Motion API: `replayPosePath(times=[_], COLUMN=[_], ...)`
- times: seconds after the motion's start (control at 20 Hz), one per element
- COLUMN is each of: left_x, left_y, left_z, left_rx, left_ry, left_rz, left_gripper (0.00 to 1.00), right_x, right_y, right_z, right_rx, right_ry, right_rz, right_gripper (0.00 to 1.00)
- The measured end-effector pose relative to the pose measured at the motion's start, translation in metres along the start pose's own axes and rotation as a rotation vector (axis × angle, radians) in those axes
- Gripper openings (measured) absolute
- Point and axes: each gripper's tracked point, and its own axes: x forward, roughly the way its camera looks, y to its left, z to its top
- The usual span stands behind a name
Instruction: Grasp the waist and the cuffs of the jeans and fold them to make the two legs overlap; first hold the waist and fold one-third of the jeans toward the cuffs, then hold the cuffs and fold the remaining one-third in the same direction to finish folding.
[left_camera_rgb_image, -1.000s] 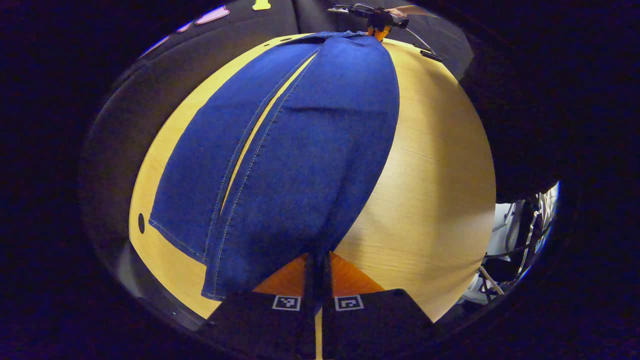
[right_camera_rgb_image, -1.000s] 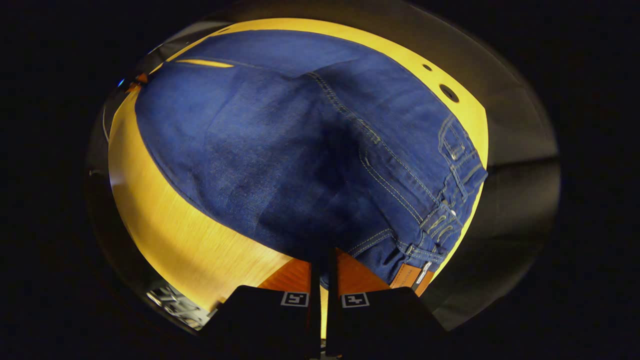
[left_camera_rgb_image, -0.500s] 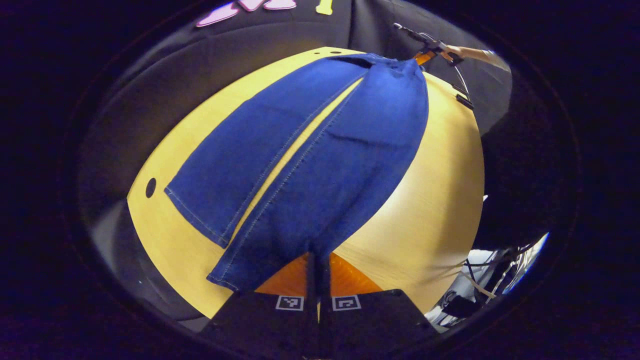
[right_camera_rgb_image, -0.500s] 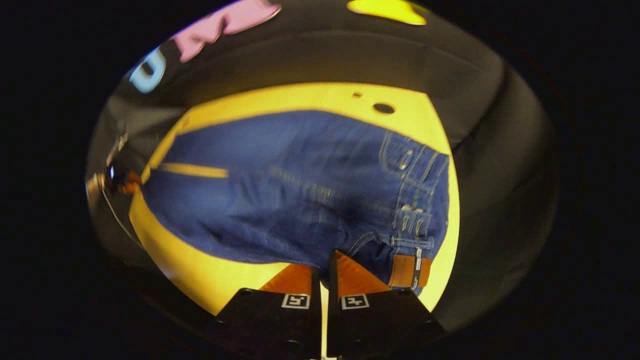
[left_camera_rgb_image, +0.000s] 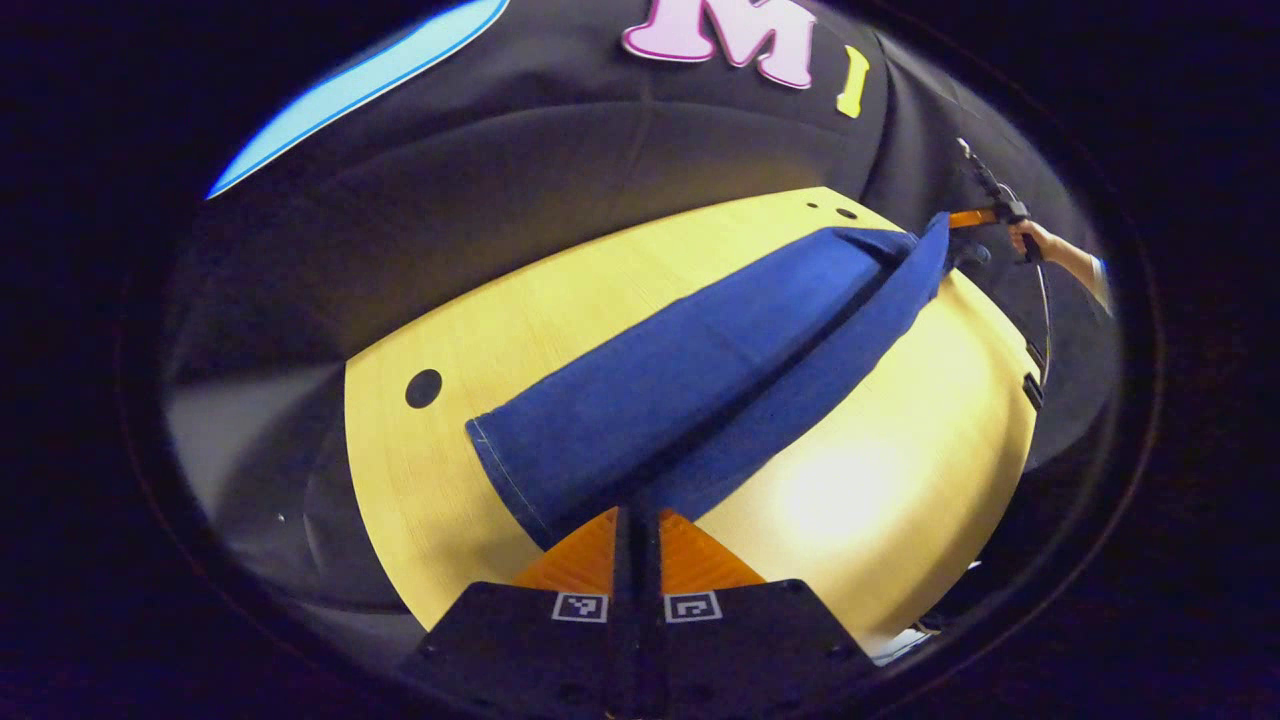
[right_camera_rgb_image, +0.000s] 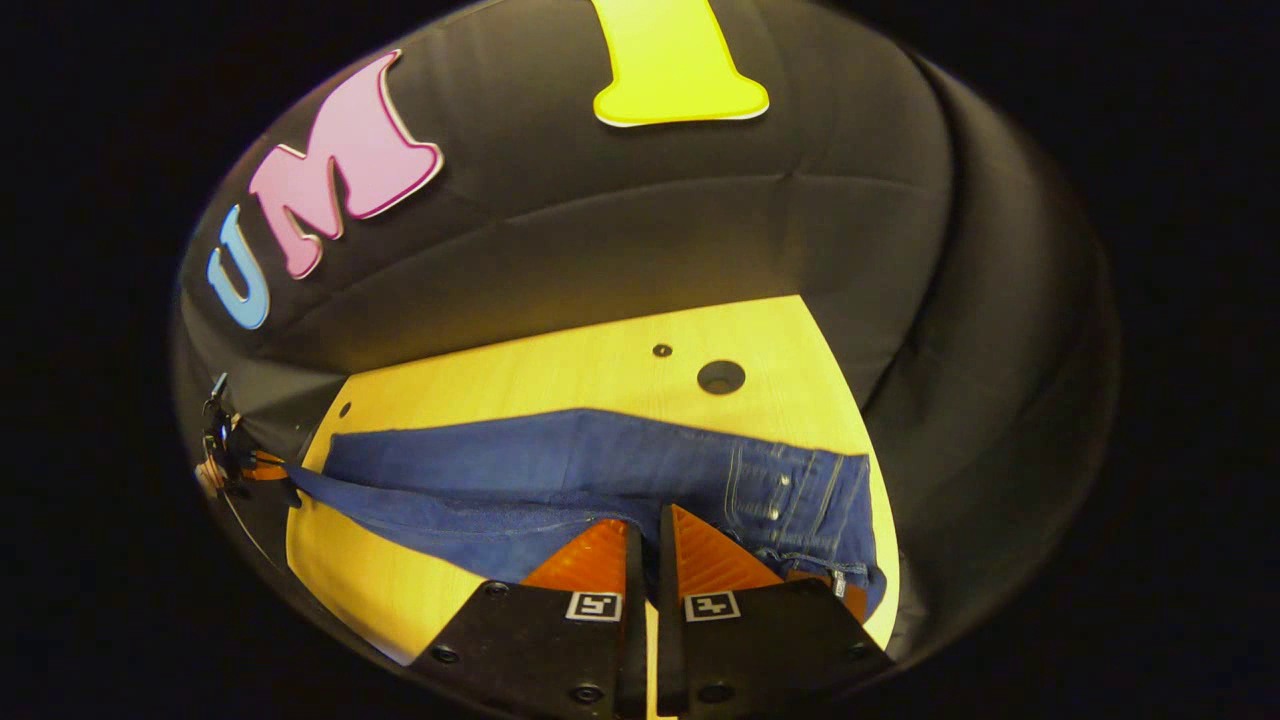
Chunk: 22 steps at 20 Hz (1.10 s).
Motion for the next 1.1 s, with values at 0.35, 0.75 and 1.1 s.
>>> replayPosePath(times=[0.35,0.75,1.1], left_x=[0.079,-0.005,-0.088], left_y=[0.057,0.078,0.039], left_z=[0.022,0.055,0.016], left_rx=[-0.082,-0.297,-0.383], left_ry=[0.024,-0.348,-0.52], left_rz=[0.288,0.361,0.335], left_gripper=[0.21,0.98,0.97], right_x=[0.112,0.038,-0.004], right_y=[-0.01,-0.029,-0.132], right_z=[-0.009,0.081,-0.011], right_rx=[0.094,0.256,0.651], right_ry=[0.035,-0.249,-0.11], right_rz=[-0.162,-0.129,-0.332], right_gripper=[0.07,0.98,0.97])
